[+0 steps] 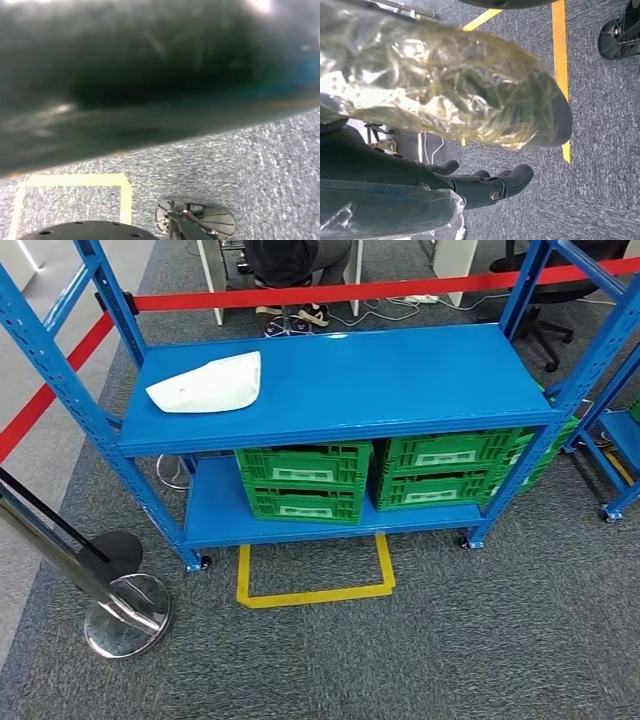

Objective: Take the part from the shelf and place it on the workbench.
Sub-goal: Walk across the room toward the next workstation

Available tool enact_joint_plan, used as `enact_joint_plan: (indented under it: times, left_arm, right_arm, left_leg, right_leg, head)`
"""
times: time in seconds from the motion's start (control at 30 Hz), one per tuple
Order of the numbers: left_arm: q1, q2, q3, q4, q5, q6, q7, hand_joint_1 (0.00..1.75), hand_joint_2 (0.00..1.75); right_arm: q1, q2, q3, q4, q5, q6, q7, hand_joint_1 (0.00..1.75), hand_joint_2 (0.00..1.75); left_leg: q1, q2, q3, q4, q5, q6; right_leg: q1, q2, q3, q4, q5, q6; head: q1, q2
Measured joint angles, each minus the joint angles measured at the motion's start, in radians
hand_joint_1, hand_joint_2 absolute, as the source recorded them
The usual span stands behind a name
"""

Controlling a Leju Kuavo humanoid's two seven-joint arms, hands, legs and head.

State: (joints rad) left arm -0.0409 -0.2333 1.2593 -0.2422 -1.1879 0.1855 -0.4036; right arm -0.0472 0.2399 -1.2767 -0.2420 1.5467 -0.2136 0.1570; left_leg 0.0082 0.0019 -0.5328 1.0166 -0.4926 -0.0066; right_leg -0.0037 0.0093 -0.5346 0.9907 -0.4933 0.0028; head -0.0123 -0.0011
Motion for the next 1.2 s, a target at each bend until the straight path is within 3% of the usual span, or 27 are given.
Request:
enact_joint_plan:
  times: [0.1, 0.17, 0.27, 0.3, 0.33, 0.37, 0.43, 0.5, 0.57, 0.63, 0.7, 0.77, 0.83, 0.87, 0.9, 0.97, 1.0, 1.03, 1.13, 1.2]
  left_arm:
    - [0.0, -0.001, 0.0, 0.0, -0.001, 0.0, 0.0, 0.0, 0.0]
    - [0.0, -0.003, 0.0, 0.0, -0.002, 0.0, 0.0, 0.0, 0.0]
    - [-0.001, -0.004, 0.0, 0.0, -0.003, 0.001, 0.0, 0.0, 1.31]
    - [0.0, -0.004, 0.0, 0.0, -0.004, 0.001, 0.0, 0.0, 1.75]
    - [0.0, -0.004, 0.0, 0.0, -0.005, 0.001, 0.0, 0.0, 1.75]
    - [0.001, -0.004, 0.0, 0.0, -0.007, 0.0, 0.0, 0.0, 1.75]
    - [0.0, -0.004, 0.0, 0.0, -0.013, -0.002, -0.002, 0.0, 1.75]
    - [0.0, -0.004, 0.0, 0.0, -0.021, -0.003, -0.006, 0.0, 1.75]
    - [0.0, -0.003, -0.003, 0.0, -0.023, -0.001, -0.008, 0.0, 1.75]
    - [0.002, 0.001, -0.019, 0.0, -0.011, -0.001, -0.007, 0.0, 0.87]
    - [0.007, 0.007, -0.047, 0.0, 0.018, -0.003, 0.0, 0.0, 0.0]
    - [0.015, 0.013, -0.075, 0.0, 0.051, -0.008, 0.012, 0.0, 0.0]
    - [0.028, 0.019, -0.105, 0.0, 0.086, -0.013, 0.024, 0.0, 0.0]
    - [0.035, 0.022, -0.121, 0.0, 0.103, -0.015, 0.03, 0.0, 0.0]
    - [0.042, 0.025, -0.136, 0.0, 0.12, -0.018, 0.036, 0.0, 0.0]
    - [0.055, 0.032, -0.171, 0.0, 0.156, -0.024, 0.048, 0.0, 0.0]
    - [0.059, 0.035, -0.188, 0.0, 0.173, -0.027, 0.053, 0.0, 0.0]
    - [0.063, 0.039, -0.207, 0.0, 0.191, -0.029, 0.059, 0.0, 0.0]
    - [0.074, 0.049, -0.261, 0.0, 0.246, -0.037, 0.078, 0.0, 0.0]
    - [0.078, 0.055, -0.297, 0.0, 0.281, -0.042, 0.089, 0.0, 0.0]
  right_arm:
    - [0.0, 0.0, 0.002, 0.001, 0.0, 0.0, 0.0, 0.0, 0.0]
    - [0.0, 0.0, 0.003, 0.002, 0.0, 0.0, 0.0, 0.0, 0.0]
    - [0.001, 0.0, 0.004, 0.002, 0.0, 0.0, 0.0, 0.0, 0.0]
    - [0.001, 0.0, 0.004, 0.002, 0.0, 0.0, 0.001, 0.0, 0.0]
    - [0.002, 0.0, 0.004, 0.002, 0.0, 0.0, 0.003, 0.0, 0.44]
    - [0.002, 0.0, 0.004, 0.002, 0.001, -0.001, 0.005, 0.0, 0.87]
    - [0.002, 0.0, 0.005, 0.002, 0.003, -0.005, 0.009, 0.0, 1.75]
    - [-0.001, 0.0, 0.007, 0.003, 0.005, -0.012, 0.011, 0.0, 1.75]
    - [-0.001, 0.0, 0.012, 0.003, -0.001, -0.016, 0.012, 0.0, 1.75]
    - [0.005, -0.001, 0.029, 0.003, -0.022, -0.017, 0.011, 0.0, 1.75]
    - [0.011, -0.004, 0.057, 0.002, -0.059, -0.015, 0.008, 0.0, 0.87]
    - [0.012, -0.009, 0.087, -0.002, -0.102, -0.01, 0.003, 0.0, 0.0]
    - [0.013, -0.015, 0.119, -0.009, -0.145, -0.002, -0.002, 0.0, 0.0]
    - [0.013, -0.019, 0.135, -0.014, -0.168, 0.002, -0.004, 0.0, 0.0]
    - [0.012, -0.021, 0.151, -0.02, -0.189, 0.004, -0.006, 0.0, 0.0]
    - [0.011, -0.026, 0.186, -0.031, -0.234, 0.01, -0.012, 0.0, 0.0]
    - [0.01, -0.028, 0.204, -0.036, -0.256, 0.014, -0.015, 0.0, 0.0]
    - [0.01, -0.032, 0.223, -0.041, -0.279, 0.018, -0.018, 0.0, 0.0]
    - [0.013, -0.043, 0.279, -0.052, -0.348, 0.029, -0.025, 0.0, 0.0]
    - [0.02, -0.051, 0.314, -0.055, -0.393, 0.035, -0.029, 0.0, 0.0]
  left_leg:
    - [-0.001, -0.001, 0.003, -0.026, 0.003, 0.013]
    - [0.002, 0.001, 0.003, -0.033, 0.01, 0.025]
    - [0.002, 0.006, -0.002, -0.036, 0.015, 0.034]
    - [0.002, 0.007, -0.002, -0.036, 0.015, 0.034]
    - [0.001, 0.008, -0.002, -0.035, 0.016, 0.034]
    - [0.001, 0.009, -0.002, -0.035, 0.016, 0.034]
    - [0.001, 0.009, 0.001, -0.034, 0.015, 0.031]
    - [-0.003, 0.009, -0.001, -0.028, 0.013, 0.021]
    - [-0.007, 0.009, -0.004, -0.025, 0.014, 0.01]
    - [-0.004, 0.009, -0.008, -0.02, 0.009, 0.0]
    - [-0.001, 0.007, -0.031, 0.037, -0.034, -0.01]
    - [0.0, 0.006, -0.086, 0.168, -0.106, -0.016]
    - [0.001, 0.006, -0.127, 0.266, -0.138, -0.017]
    - [0.001, 0.006, -0.124, 0.262, -0.124, -0.015]
    - [0.0, 0.006, -0.103, 0.22, -0.093, -0.011]
    - [-0.003, 0.005, -0.037, 0.085, -0.025, 0.004]
    - [-0.005, 0.004, -0.011, 0.029, -0.007, 0.009]
    - [-0.007, 0.003, 0.002, -0.004, -0.001, 0.014]
    - [-0.008, 0.003, 0.005, -0.025, 0.001, 0.024]
    - [-0.005, 0.005, 0.006, -0.033, 0.007, 0.033]
  right_leg:
    - [0.0, 0.001, -0.009, 0.002, 0.003, 0.018]
    - [-0.002, 0.0, -0.026, 0.032, -0.022, 0.028]
    - [-0.005, -0.002, -0.108, 0.215, -0.119, 0.039]
    - [-0.006, -0.002, -0.132, 0.27, -0.137, 0.042]
    - [-0.006, -0.002, -0.139, 0.29, -0.136, 0.043]
    - [-0.007, -0.003, -0.127, 0.27, -0.116, 0.043]
    - [-0.008, -0.007, -0.058, 0.138, -0.051, 0.041]
    - [-0.007, -0.011, 0.001, 0.024, -0.019, 0.033]
    - [-0.003, -0.01, 0.013, 0.001, -0.019, 0.023]
    - [-0.005, -0.01, 0.012, 0.001, -0.014, 0.011]
    - [-0.007, -0.011, 0.011, -0.002, -0.01, -0.002]
    - [-0.006, -0.011, 0.008, -0.001, -0.009, -0.009]
    - [-0.003, -0.011, 0.006, -0.001, -0.009, -0.011]
    - [-0.002, -0.01, 0.006, -0.001, -0.009, -0.011]
    - [0.0, -0.009, 0.008, -0.001, -0.009, -0.011]
    - [0.004, -0.008, 0.01, 0.0, -0.009, -0.01]
    - [0.007, -0.008, 0.008, 0.002, -0.01, -0.007]
    - [0.008, -0.008, 0.005, 0.003, -0.01, -0.003]
    - [0.006, -0.011, -0.003, 0.006, -0.01, 0.013]
    - [0.004, -0.01, -0.025, 0.05, -0.041, 0.025]
  head:
    - [0.0, 0.0]
    - [0.005, 0.0]
    - [0.016, 0.0]
    - [0.016, 0.0]
    - [0.016, 0.0]
    - [0.016, 0.0]
    - [0.017, 0.0]
    - [0.016, 0.0]
    - [0.015, 0.0]
    - [0.015, 0.0]
    - [0.011, 0.0]
    - [0.006, 0.0]
    - [0.006, 0.0]
    - [0.006, 0.0]
    - [0.006, 0.0]
    - [0.006, 0.0]
    - [0.006, 0.0]
    - [0.007, 0.0]
    - [0.007, 0.0]
    - [0.011, 0.0]
